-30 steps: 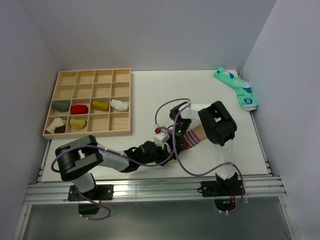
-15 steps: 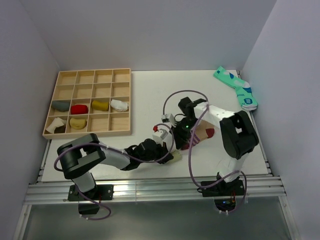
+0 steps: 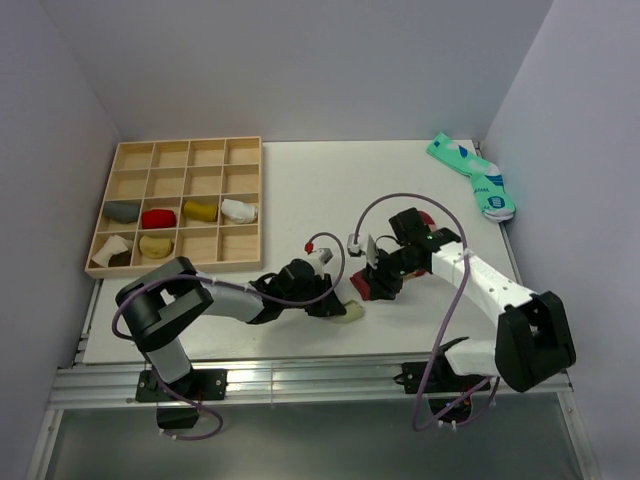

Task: Roll the socks
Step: Roll the sock at the center of the board.

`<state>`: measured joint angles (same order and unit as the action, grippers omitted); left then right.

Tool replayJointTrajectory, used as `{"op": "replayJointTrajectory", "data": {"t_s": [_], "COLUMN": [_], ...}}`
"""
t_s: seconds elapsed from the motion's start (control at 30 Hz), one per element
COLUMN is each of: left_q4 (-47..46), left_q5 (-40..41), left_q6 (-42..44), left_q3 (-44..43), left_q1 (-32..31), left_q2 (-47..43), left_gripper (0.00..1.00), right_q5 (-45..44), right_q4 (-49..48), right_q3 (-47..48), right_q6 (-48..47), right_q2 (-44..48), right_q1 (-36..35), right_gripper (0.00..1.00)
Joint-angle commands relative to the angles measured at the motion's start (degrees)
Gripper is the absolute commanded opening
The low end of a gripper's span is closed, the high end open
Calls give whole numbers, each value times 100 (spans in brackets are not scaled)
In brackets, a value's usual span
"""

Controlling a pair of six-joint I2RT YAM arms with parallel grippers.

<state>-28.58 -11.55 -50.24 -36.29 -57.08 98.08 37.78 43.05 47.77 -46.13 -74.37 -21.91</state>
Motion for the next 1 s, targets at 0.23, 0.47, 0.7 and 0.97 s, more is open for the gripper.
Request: {"op": "replayJointTrajectory", "data": {"t_s": [0.23,0.47,0.7,0.97], "left_q4": [1565,1838,1900,2119], "left_q5": [-998,-1323,-1779,-2061], "left_q6": [-285,-355,-417,-320], "left_q3": [-413,-659,-774,-932], "left_q1": [513,663,838,997], "left_q2": [633,923,1134,1327], "left_gripper": [0,0,0,0], "right_q5": [-516,-1220,-1695,-1993], "right_q4": [-982,-1650,-2212,-2547], "right_q3": [-1102,-1665,-1946,-2079], "right_q6": [-564,-336,-309,-362], "right_q2": [1336,1794,1654,1531], "right_q1": [-558,-1568,-2272,-2634], "right_gripper": [52,53,53,54]}}
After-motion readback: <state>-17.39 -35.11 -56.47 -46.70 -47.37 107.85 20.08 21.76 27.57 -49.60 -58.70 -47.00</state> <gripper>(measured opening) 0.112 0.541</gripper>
